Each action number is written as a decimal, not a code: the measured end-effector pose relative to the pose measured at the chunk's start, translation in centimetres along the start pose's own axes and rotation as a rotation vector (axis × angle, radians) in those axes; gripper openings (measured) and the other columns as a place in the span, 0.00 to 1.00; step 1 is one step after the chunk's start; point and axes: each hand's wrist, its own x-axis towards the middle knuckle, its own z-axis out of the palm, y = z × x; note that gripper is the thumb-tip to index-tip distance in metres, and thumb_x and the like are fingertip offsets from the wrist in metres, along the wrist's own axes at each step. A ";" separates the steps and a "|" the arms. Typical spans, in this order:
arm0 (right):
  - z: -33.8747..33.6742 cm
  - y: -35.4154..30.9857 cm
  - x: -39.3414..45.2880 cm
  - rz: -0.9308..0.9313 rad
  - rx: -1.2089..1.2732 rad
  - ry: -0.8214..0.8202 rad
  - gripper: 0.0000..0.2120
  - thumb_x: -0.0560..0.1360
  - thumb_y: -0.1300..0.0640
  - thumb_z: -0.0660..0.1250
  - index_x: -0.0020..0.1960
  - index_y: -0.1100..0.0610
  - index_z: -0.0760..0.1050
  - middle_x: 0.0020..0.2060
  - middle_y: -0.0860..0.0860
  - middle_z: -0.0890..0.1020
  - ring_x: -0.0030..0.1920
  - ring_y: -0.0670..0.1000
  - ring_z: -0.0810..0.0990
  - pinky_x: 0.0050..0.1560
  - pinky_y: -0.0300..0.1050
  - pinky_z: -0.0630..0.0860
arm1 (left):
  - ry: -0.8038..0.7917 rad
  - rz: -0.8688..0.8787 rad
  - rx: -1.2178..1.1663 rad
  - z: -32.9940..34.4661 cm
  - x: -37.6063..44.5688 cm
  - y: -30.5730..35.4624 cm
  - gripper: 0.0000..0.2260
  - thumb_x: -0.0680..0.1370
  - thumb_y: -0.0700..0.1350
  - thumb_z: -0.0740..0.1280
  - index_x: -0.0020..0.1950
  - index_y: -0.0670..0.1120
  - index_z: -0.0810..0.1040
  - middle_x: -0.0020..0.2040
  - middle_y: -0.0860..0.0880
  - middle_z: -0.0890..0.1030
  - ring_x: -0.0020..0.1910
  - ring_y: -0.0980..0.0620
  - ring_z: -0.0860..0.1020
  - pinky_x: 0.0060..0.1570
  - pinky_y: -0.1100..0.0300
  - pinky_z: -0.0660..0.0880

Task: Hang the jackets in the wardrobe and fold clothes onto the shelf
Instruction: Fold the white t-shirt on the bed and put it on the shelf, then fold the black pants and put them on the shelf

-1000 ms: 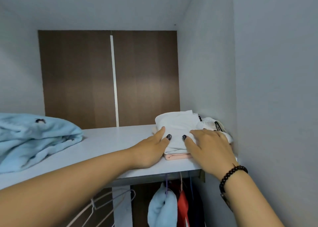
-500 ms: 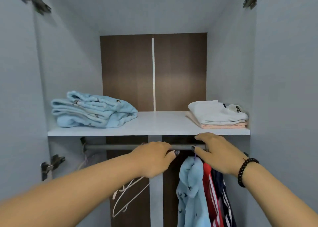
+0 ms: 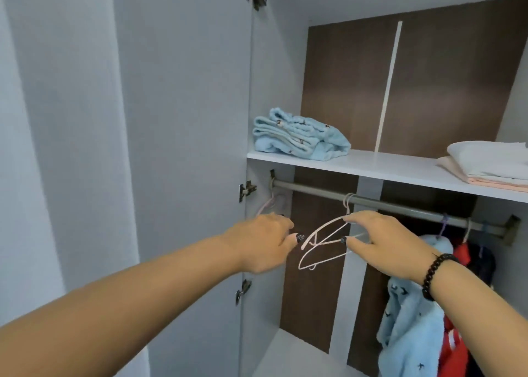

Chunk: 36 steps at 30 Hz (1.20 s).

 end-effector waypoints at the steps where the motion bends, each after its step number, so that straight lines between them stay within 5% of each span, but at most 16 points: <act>1: 0.4 -0.9 0.0 -0.048 0.015 -0.015 0.23 0.78 0.46 0.61 0.72 0.48 0.64 0.71 0.45 0.67 0.65 0.46 0.71 0.64 0.42 0.69 | 0.005 -0.050 0.002 0.0 -1.6 -0.2 0.19 0.83 0.55 0.51 0.67 0.46 0.70 0.69 0.45 0.71 0.65 0.46 0.71 0.63 0.50 0.70; 7: 3.4 -7.0 -2.6 -0.310 0.116 -0.149 0.24 0.78 0.44 0.60 0.72 0.47 0.64 0.71 0.44 0.66 0.64 0.47 0.71 0.64 0.42 0.69 | -0.007 -0.372 -0.036 1.3 -11.8 0.2 0.21 0.84 0.55 0.50 0.72 0.45 0.66 0.71 0.46 0.70 0.69 0.46 0.68 0.67 0.52 0.66; 12: 6.2 -11.7 -7.5 -0.461 0.243 -0.269 0.22 0.78 0.46 0.62 0.70 0.48 0.67 0.69 0.44 0.68 0.49 0.41 0.73 0.55 0.36 0.63 | -0.050 -0.613 -0.073 3.4 -21.4 2.0 0.26 0.83 0.59 0.50 0.76 0.47 0.62 0.75 0.48 0.65 0.73 0.48 0.64 0.71 0.51 0.63; 15: 7.3 -14.5 -10.3 -0.539 0.304 -0.342 0.22 0.78 0.46 0.62 0.70 0.49 0.68 0.69 0.44 0.69 0.58 0.45 0.73 0.57 0.34 0.62 | -0.049 -0.728 -0.087 4.4 -27.0 3.0 0.26 0.82 0.61 0.50 0.76 0.47 0.62 0.75 0.49 0.65 0.73 0.49 0.64 0.71 0.51 0.63; 22: 9.6 -22.6 -15.7 -0.728 0.398 -0.455 0.21 0.78 0.45 0.61 0.69 0.46 0.68 0.66 0.40 0.69 0.61 0.40 0.68 0.60 0.34 0.62 | 0.042 -0.945 -0.120 5.6 -39.1 4.6 0.26 0.81 0.61 0.52 0.75 0.49 0.63 0.74 0.52 0.66 0.72 0.51 0.65 0.70 0.53 0.64; 25: 10.8 -27.0 -18.2 -0.796 0.420 -0.480 0.19 0.78 0.44 0.61 0.68 0.45 0.68 0.64 0.37 0.69 0.54 0.38 0.68 0.57 0.33 0.62 | 0.080 -1.014 -0.141 5.6 -44.1 4.4 0.25 0.81 0.60 0.54 0.75 0.50 0.62 0.75 0.53 0.65 0.73 0.52 0.63 0.69 0.56 0.62; 33: 15.7 -40.7 -25.3 -0.910 0.483 -0.611 0.17 0.78 0.46 0.62 0.66 0.46 0.69 0.63 0.38 0.71 0.60 0.38 0.68 0.58 0.32 0.64 | 0.261 -1.233 -0.206 6.2 -58.9 2.3 0.24 0.81 0.56 0.59 0.76 0.53 0.62 0.74 0.55 0.65 0.74 0.55 0.62 0.72 0.55 0.63; 36: 18.0 -46.3 -28.8 -0.961 0.486 -0.667 0.17 0.79 0.47 0.61 0.67 0.46 0.69 0.64 0.39 0.70 0.64 0.39 0.68 0.59 0.31 0.63 | 0.255 -1.299 -0.063 6.5 -65.2 0.8 0.22 0.81 0.53 0.59 0.75 0.51 0.63 0.73 0.53 0.66 0.74 0.53 0.61 0.71 0.57 0.62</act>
